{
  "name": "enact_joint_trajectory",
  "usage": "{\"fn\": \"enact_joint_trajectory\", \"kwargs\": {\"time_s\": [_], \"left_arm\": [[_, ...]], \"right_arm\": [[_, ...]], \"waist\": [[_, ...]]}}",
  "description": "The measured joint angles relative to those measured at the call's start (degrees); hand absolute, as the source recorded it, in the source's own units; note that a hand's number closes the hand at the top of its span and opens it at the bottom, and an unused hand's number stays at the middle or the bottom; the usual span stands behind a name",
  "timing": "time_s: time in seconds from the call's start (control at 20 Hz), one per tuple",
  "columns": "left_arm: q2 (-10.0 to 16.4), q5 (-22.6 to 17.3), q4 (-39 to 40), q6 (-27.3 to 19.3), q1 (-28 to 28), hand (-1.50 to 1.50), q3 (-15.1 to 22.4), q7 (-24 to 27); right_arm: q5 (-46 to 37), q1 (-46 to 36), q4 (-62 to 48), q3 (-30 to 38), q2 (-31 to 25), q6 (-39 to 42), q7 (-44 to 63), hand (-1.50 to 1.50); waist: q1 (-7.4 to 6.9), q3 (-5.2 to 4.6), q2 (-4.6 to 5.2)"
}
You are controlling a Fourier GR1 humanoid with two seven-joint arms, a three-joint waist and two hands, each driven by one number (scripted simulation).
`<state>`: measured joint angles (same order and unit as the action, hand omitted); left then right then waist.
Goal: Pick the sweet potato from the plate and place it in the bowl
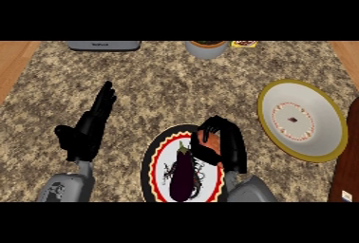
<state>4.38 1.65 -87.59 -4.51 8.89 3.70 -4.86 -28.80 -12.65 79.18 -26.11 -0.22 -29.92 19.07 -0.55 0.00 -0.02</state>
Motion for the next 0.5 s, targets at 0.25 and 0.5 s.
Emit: {"fn": "enact_joint_trajectory", "kwargs": {"time_s": [0.25,0.5], "left_arm": [[0.05,0.16,-1.18,0.06,-0.75,0.00,0.20,-0.53],[-0.03,0.58,-1.00,-0.40,-1.52,0.00,-0.08,0.03]], "right_arm": [[-9.00,-4.69,2.84,-5.86,0.16,-11.43,6.99,1.50],[-24.52,-9.77,8.22,-7.58,0.19,-10.40,20.15,1.50]], "waist": [[0.16,-0.04,-0.20],[0.87,-0.12,-0.43]]}}
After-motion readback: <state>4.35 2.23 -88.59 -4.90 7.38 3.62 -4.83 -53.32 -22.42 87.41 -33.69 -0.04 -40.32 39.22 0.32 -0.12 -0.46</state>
